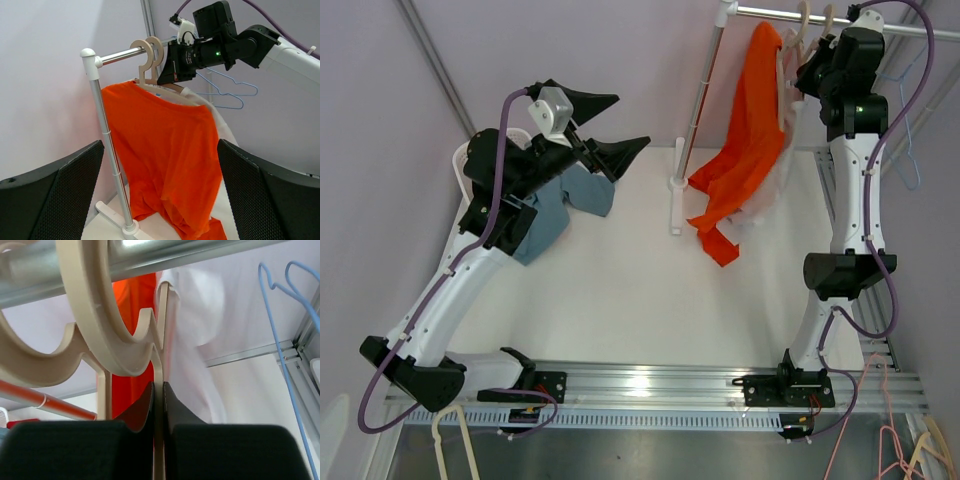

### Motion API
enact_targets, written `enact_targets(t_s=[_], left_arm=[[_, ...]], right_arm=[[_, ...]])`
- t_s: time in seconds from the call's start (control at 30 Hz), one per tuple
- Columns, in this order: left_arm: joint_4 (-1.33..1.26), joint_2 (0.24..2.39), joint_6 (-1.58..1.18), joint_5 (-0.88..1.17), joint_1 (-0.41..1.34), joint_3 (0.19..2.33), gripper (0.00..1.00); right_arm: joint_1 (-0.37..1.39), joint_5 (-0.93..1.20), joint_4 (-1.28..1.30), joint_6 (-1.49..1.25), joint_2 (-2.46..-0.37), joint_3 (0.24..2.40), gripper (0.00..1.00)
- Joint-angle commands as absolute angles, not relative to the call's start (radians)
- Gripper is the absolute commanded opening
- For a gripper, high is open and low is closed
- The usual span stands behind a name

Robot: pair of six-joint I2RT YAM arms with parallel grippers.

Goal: Remove the t-shirt from the hanger

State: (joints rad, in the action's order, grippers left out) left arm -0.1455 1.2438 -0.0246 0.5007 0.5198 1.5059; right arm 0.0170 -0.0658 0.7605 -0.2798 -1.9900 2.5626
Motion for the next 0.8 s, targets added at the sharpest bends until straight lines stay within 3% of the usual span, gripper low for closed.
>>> enact_targets(t_s=[0.0, 0.47, 0.77], left_arm=[[-0.158, 1.241, -0.002, 0.503, 0.526, 1.52, 0.99], [-0.169, 1.233, -0.002, 0.505, 0.529, 1.505, 1.0], [-0.141, 1.223, 0.037, 0.508, 0.571, 1.509, 0.99]], right_arm=[[0.025, -0.107, 0.753, -0.265, -1.985, 2.602, 0.0], [0.023, -0.046, 0.539, -0.212, -1.89, 2.605, 0.0], [0.023, -0.129, 0.627, -0.144, -1.763, 2.508, 0.0]])
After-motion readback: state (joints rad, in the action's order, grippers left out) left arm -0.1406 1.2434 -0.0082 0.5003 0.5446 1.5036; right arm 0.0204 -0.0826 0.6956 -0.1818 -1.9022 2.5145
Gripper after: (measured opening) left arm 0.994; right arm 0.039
